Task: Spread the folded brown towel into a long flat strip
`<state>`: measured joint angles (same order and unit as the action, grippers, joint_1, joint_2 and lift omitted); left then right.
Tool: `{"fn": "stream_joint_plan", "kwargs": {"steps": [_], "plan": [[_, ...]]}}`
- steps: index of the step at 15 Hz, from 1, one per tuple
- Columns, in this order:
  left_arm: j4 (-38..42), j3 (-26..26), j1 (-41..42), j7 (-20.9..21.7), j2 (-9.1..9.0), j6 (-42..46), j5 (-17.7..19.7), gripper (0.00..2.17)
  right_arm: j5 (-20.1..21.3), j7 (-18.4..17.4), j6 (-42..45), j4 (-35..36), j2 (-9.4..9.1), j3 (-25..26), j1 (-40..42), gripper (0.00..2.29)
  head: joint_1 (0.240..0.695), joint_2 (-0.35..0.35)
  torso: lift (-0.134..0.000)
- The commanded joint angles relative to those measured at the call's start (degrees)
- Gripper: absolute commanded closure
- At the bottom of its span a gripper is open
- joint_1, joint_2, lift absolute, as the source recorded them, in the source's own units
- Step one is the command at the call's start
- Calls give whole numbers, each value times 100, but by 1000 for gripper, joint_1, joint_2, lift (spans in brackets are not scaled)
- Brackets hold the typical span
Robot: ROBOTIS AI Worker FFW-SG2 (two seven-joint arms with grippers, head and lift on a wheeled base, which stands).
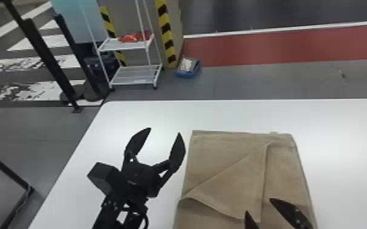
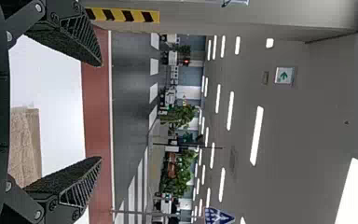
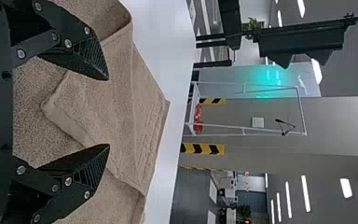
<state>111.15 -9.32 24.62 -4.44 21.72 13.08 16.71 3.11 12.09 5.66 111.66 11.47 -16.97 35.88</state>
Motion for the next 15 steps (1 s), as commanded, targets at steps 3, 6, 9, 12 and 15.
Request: {"fn": "stream_joint_plan", "kwargs": {"steps": [3, 6, 9, 12, 15], "plan": [[47, -34, 43, -22, -1, 67, -80, 201, 252, -84, 124, -347, -13, -105, -73, 475, 695, 237, -125], [21, -43, 43, -22, -1, 32, -89, 201, 226, -84, 141, -479, -13, -61, -143, 704, 695, 237, -125], [21, -52, 43, -22, -1, 32, -89, 205, 234, -84, 88, -505, -13, -52, -187, 704, 695, 230, -125], [21, -43, 34, -4, -1, 32, -89, 205, 243, -84, 88, -470, -5, -8, -161, 701, 695, 224, -125], [12, -52, 17, -4, -1, -3, -89, 205, 243, -84, 106, -391, 4, -8, -90, 691, 695, 220, -125]]}}
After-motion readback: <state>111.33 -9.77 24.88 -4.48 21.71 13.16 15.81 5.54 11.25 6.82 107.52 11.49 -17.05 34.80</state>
